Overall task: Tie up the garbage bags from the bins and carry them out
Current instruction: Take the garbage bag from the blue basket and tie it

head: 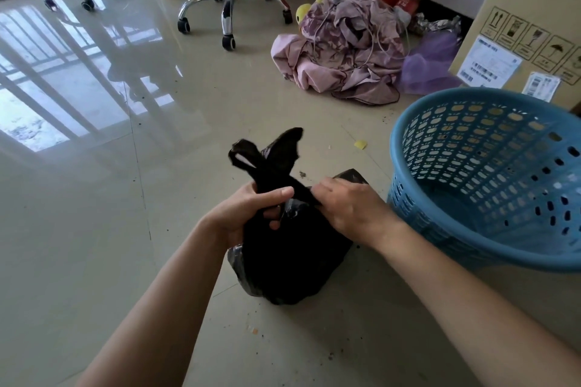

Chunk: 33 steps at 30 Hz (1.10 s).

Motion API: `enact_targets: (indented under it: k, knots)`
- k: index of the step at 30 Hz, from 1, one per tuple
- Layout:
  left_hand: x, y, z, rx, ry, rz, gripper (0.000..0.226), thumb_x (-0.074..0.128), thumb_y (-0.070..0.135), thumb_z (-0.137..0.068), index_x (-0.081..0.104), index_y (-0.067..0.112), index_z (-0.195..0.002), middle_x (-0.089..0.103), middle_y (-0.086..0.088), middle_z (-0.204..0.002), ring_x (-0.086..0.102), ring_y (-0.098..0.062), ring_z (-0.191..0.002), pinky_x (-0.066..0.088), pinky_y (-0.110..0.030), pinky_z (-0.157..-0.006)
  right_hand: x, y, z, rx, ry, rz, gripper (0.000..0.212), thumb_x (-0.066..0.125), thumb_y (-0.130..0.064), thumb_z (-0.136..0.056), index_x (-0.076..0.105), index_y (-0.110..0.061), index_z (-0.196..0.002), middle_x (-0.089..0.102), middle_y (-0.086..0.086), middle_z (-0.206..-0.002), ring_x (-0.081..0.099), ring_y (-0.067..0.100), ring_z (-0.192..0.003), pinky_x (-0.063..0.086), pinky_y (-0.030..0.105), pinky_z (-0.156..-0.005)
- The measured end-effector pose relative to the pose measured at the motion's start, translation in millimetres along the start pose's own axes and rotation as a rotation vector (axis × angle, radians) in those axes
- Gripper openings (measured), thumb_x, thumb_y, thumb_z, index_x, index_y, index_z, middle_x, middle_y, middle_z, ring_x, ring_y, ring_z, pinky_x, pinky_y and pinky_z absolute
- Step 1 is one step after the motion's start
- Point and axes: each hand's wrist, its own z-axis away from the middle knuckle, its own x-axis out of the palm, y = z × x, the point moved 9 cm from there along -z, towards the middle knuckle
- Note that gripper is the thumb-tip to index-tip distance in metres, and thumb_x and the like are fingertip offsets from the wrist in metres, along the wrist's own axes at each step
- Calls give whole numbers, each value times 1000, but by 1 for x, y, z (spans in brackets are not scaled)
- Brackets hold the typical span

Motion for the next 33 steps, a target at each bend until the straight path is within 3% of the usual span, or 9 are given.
enact_targets:
  k: [5,9,12,15,18,20,24,29,33]
  knots:
    - [-23,2,3,-60,281,52,49,73,47,-80,62,3,-98,39,3,-45,31,-11,-39,42,-26,-42,17,-7,1,-10,-157,39,20,48,-36,-99,54,-19,-107,53,3,-91,60,25,-85,37,33,-57]
    - [-22,-2,6,-108,229,104,43,62,48,-88,68,6,-86,25,0,-51,28,-11,-39,42,-28,-46,28,27,9,374,-304,-444,61,57,-76,-77,53,-37,-125,53,-13,-104,56,7,-99,44,27,-78]
    - [-14,2,7,-86,120,24,45,56,49,-95,68,7,-86,33,-3,-51,31,-13,-40,42,-29,-50,19,31,7,530,-223,-906,109,53,-89,-65,26,-30,-152,52,-11,-127,56,-1,-105,44,18,-83]
    - [-4,9,6,-45,67,-52,47,52,50,-97,65,6,-90,42,-6,-55,33,-13,-40,43,-30,-50,-11,33,-15,562,34,-1200,79,49,-73,-80,41,-29,-145,59,-12,-97,59,-4,-72,44,16,-73]
    - [-2,11,6,-29,87,-47,53,46,57,-94,65,7,-98,58,-8,-66,37,-12,-41,43,-27,-49,-41,38,-30,542,311,-1353,21,61,-33,-95,70,-14,-100,52,-12,-57,37,4,-48,32,18,-50]
    - [-7,12,6,-17,122,-12,57,43,59,-93,70,10,-105,69,-11,-86,43,-12,-46,43,-25,-49,-48,41,-27,537,396,-1300,17,63,-28,-95,71,-14,-87,50,-11,-49,38,3,-44,34,15,-46]
    - [-25,15,6,52,177,231,43,44,48,-100,73,17,-114,66,-11,-119,51,-12,-54,45,-19,-50,-21,37,-1,584,258,-1333,17,66,-30,-90,73,-14,-89,61,-2,-59,53,9,-52,47,19,-53]
    - [-20,16,3,125,200,419,27,40,35,-105,56,20,-89,73,-11,-102,55,-8,-53,41,-15,-44,34,16,23,638,-151,-1234,9,67,-21,-92,75,-17,-90,68,-10,-67,61,3,-62,48,16,-59]
    - [-12,18,3,103,181,261,30,40,38,-105,50,22,-82,57,-4,-76,49,-13,-47,44,-20,-47,15,36,19,621,-48,-739,26,83,-39,-75,71,-28,-94,65,-13,-88,61,-3,-80,48,16,-76]
